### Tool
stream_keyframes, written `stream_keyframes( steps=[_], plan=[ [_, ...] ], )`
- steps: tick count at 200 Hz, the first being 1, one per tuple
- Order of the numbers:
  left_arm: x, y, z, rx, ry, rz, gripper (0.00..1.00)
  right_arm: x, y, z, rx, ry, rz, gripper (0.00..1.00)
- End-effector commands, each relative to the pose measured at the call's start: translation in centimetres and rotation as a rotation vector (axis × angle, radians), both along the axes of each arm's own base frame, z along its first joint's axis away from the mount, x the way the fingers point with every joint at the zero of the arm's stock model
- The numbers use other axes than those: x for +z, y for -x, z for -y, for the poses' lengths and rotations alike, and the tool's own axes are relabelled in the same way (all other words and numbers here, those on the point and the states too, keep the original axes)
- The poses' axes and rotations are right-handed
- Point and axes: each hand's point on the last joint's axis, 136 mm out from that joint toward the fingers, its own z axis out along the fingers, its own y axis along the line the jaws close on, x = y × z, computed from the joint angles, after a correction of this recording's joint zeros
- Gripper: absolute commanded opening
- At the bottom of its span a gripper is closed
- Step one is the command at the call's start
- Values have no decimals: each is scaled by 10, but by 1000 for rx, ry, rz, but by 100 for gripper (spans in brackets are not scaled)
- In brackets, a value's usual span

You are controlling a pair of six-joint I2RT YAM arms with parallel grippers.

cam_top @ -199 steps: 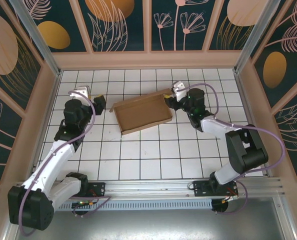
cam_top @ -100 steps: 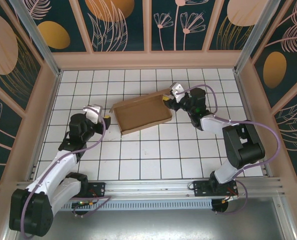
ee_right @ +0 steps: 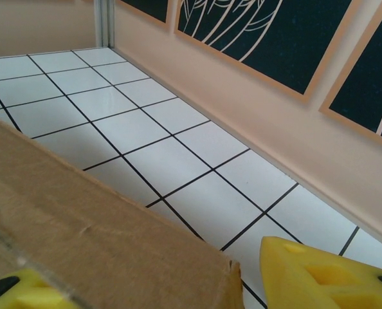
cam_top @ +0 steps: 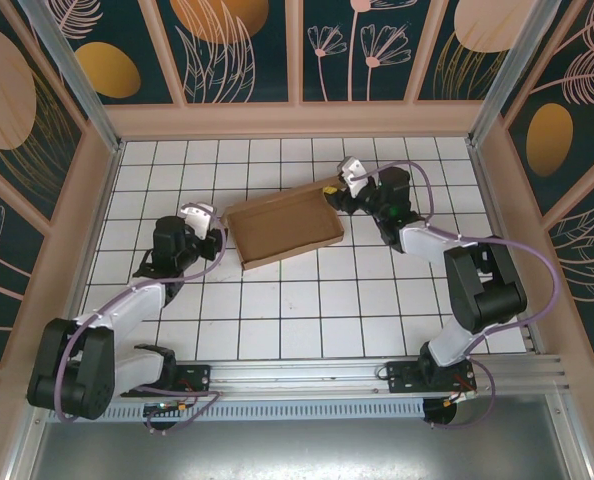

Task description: Fold the paper box

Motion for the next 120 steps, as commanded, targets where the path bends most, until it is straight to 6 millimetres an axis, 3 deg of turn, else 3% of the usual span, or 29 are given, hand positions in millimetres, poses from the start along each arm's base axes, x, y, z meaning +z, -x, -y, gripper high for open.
stream_keyframes(
  steps=[1, 82, 120],
  plan=[
    [35, -20, 5, 12, 37, 115, 43, -1, -7, 1, 8, 12, -27, 54],
    [36, -37, 12, -23, 3, 84, 3, 3, 1, 25, 10, 7, -18, 53],
    [37, -45, 19, -56, -3, 57, 0, 8, -6, 51, -39, 14, 54, 53]
  ],
)
